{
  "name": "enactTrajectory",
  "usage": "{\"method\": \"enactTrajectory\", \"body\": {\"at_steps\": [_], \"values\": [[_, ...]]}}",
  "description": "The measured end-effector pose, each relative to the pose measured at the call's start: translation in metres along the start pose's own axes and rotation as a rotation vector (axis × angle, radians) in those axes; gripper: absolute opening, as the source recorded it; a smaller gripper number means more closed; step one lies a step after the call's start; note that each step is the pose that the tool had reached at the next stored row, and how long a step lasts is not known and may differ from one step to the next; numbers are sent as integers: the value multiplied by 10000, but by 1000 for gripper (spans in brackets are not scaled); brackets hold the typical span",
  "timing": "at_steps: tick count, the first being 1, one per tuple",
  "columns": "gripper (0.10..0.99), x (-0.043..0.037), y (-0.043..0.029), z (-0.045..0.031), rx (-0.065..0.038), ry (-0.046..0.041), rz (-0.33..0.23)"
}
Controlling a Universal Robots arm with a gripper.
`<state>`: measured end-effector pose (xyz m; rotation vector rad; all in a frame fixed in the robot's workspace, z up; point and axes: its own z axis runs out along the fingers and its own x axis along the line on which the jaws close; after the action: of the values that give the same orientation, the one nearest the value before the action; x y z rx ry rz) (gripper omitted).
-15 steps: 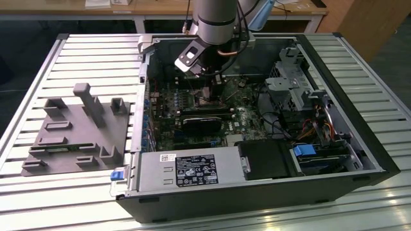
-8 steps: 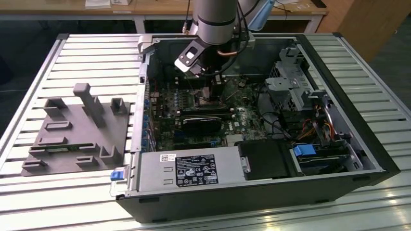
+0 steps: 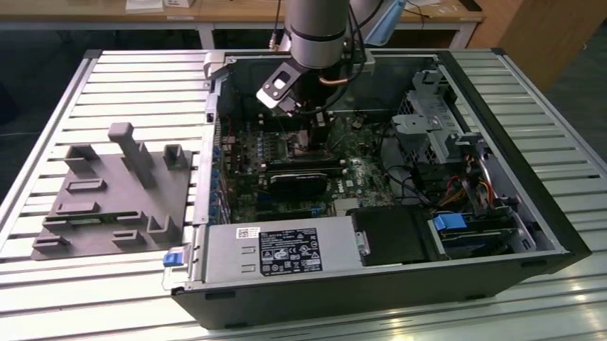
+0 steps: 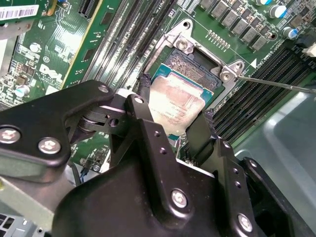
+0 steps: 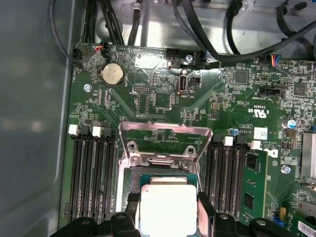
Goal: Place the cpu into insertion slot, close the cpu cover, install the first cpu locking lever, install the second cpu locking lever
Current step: 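Place the cpu into insertion slot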
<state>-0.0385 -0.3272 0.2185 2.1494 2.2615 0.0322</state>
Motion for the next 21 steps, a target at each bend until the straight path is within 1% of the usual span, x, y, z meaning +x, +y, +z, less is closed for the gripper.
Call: {"method": "enactTrajectory", "body": {"at_steps": [10, 21], "values": [[541, 32, -12, 25, 1, -6, 197], [541, 38, -24, 85, 1, -17, 568]]}}
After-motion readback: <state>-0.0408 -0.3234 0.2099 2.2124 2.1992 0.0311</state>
